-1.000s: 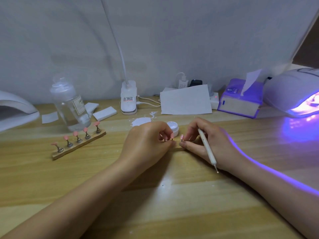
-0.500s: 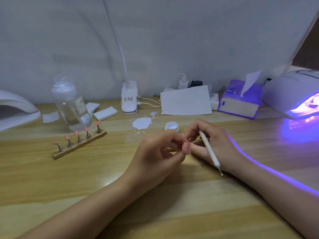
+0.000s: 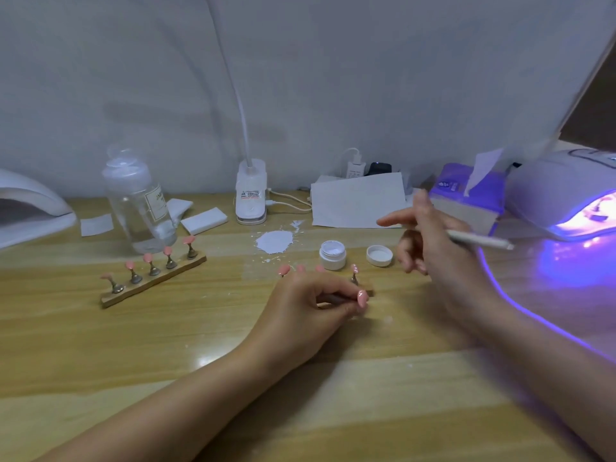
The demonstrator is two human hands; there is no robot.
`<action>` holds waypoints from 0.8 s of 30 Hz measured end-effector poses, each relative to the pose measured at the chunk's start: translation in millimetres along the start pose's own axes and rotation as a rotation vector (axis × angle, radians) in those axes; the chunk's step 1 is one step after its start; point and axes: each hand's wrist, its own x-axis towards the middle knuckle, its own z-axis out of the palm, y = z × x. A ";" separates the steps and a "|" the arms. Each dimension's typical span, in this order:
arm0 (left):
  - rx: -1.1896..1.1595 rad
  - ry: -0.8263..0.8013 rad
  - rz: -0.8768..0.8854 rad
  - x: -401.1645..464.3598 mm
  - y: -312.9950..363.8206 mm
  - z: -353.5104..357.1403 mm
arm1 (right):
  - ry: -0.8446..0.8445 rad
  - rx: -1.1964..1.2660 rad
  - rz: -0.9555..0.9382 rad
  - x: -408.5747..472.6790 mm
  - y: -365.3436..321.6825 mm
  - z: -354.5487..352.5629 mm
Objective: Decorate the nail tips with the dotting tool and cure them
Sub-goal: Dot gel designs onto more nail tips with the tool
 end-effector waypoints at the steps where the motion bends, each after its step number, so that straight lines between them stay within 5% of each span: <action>1: -0.005 -0.002 -0.004 0.7 -0.1 0.2 | -0.023 -0.008 0.028 3.9 -4.1 0.8; 16: -0.006 -0.011 -0.070 1.4 -0.1 2.2 | -0.141 -0.499 0.002 53.2 5.1 41.2; 24: -0.046 -0.013 -0.081 1.1 -1.3 2.5 | -0.175 -0.554 -0.035 58.0 8.6 49.6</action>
